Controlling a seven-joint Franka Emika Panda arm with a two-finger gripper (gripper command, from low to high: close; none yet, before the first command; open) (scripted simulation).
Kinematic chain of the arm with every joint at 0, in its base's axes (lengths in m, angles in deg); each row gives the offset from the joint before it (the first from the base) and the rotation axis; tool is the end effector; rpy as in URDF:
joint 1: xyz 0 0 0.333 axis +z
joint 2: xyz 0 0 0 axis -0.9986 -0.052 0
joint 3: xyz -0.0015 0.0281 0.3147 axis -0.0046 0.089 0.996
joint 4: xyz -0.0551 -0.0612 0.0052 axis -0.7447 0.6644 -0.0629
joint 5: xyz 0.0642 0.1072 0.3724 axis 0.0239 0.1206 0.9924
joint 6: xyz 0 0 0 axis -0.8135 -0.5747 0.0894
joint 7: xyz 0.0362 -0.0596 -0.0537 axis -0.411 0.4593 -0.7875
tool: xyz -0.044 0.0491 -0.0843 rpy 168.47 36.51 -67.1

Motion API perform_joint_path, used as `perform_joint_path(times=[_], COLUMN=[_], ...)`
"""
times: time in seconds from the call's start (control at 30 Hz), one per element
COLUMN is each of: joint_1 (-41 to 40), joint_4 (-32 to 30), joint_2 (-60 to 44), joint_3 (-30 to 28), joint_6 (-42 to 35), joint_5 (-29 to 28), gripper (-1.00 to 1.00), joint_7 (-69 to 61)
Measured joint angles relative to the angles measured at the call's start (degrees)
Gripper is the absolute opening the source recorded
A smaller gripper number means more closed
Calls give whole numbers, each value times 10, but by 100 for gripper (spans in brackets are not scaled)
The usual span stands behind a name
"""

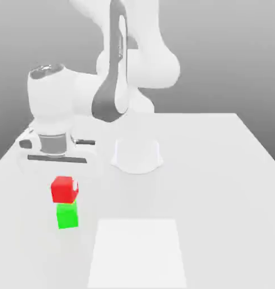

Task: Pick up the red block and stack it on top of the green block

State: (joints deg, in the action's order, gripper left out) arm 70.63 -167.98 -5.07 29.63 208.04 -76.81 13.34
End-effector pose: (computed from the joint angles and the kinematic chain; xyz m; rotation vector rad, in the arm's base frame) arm 0.2947 -0.1820 0.1907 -2.8179 1.3823 0.0012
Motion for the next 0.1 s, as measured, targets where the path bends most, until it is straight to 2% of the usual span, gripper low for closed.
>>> perform_joint_path(times=[0.03,0.1], joint_1=[-2,-1], joint_4=[1,1], joint_2=[-16,-16], joint_3=[6,6], joint_6=[15,15], joint_5=[17,17], gripper=[100,100], joint_7=[-11,-11])
